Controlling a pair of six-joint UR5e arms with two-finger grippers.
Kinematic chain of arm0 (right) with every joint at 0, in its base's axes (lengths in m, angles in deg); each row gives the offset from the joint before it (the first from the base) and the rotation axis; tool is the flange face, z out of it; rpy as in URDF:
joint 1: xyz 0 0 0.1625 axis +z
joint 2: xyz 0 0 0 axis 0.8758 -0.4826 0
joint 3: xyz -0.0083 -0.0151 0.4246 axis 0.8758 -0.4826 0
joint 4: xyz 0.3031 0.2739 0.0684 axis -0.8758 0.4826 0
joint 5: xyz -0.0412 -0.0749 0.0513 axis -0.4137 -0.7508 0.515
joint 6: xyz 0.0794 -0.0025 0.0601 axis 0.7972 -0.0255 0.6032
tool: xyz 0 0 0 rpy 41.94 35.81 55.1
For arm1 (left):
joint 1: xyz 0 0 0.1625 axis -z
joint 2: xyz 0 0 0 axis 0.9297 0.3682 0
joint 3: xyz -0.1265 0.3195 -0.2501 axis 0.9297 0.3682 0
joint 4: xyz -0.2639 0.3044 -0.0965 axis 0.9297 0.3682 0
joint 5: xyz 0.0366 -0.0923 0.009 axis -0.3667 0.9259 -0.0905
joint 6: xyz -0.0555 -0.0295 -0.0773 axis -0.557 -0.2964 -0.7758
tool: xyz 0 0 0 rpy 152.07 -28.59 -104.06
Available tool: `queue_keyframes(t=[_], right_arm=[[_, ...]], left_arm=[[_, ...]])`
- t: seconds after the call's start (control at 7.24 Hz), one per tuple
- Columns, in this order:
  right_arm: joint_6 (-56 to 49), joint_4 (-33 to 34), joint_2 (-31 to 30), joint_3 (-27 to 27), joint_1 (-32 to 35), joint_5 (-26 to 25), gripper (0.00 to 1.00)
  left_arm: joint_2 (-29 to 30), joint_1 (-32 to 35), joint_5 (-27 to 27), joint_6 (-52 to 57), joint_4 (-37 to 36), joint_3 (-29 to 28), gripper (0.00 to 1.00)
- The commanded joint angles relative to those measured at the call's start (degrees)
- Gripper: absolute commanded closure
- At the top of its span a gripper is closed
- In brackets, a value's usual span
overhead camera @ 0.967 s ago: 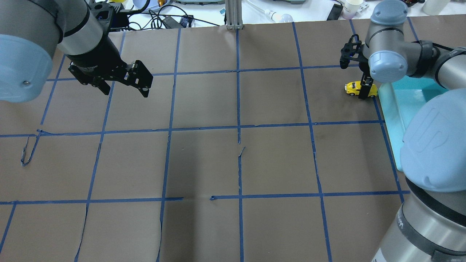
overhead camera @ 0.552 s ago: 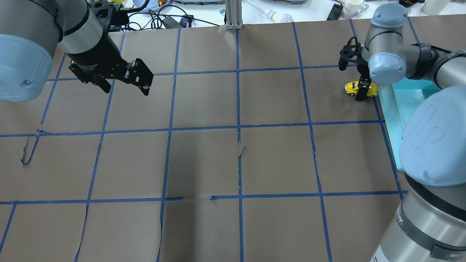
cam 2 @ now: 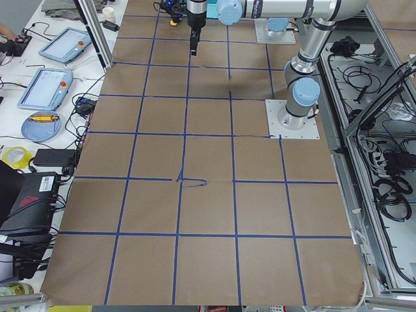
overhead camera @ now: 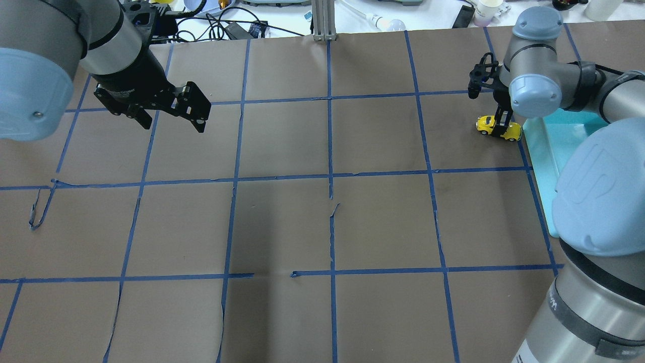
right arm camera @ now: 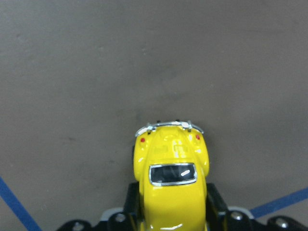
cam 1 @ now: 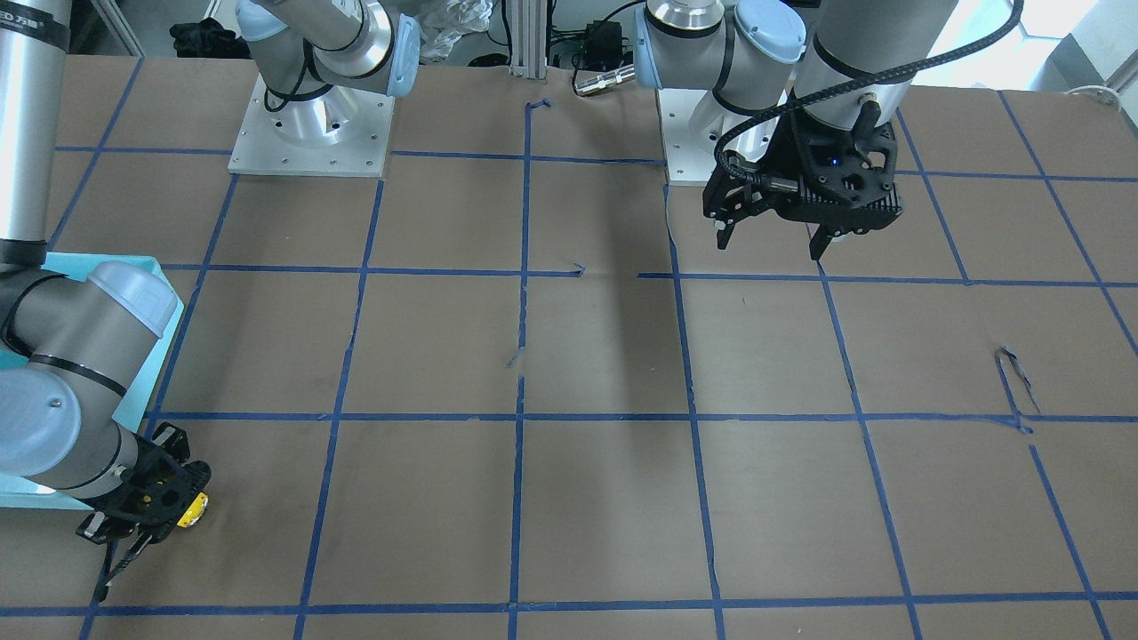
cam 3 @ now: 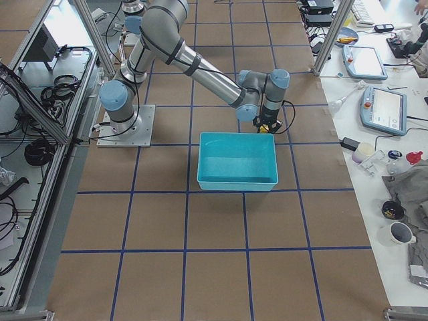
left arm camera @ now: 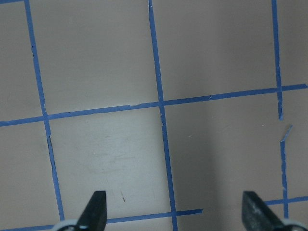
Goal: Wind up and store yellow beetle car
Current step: 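Close the right gripper on the car and lift it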
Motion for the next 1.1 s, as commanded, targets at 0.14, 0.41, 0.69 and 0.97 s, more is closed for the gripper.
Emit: queue_keyframes(t=[0.14,0.41,0.69,0.97], right_arm=[[1.4,-0.2,-3.7,-0.7,0.1,4.3,1.00],[1.4,-0.2,-7.0,-1.0,0.1,7.1,1.00],[-0.9,-1.0,-9.5,-1.1,0.0,5.8,1.00],[-9.3,-4.2,-12.2,-2.8,-2.1,2.2,1.00]], left_arm=[[-0.1,-0.1,-0.3,0.1,0.0,-0.2,0.00],[-0.2,0.0,0.3,0.0,0.4,-0.2,0.00],[-0.5,0.0,0.2,0.0,0.4,-0.2,0.00],[-1.0,0.1,0.3,0.0,0.4,-0.1,0.00]])
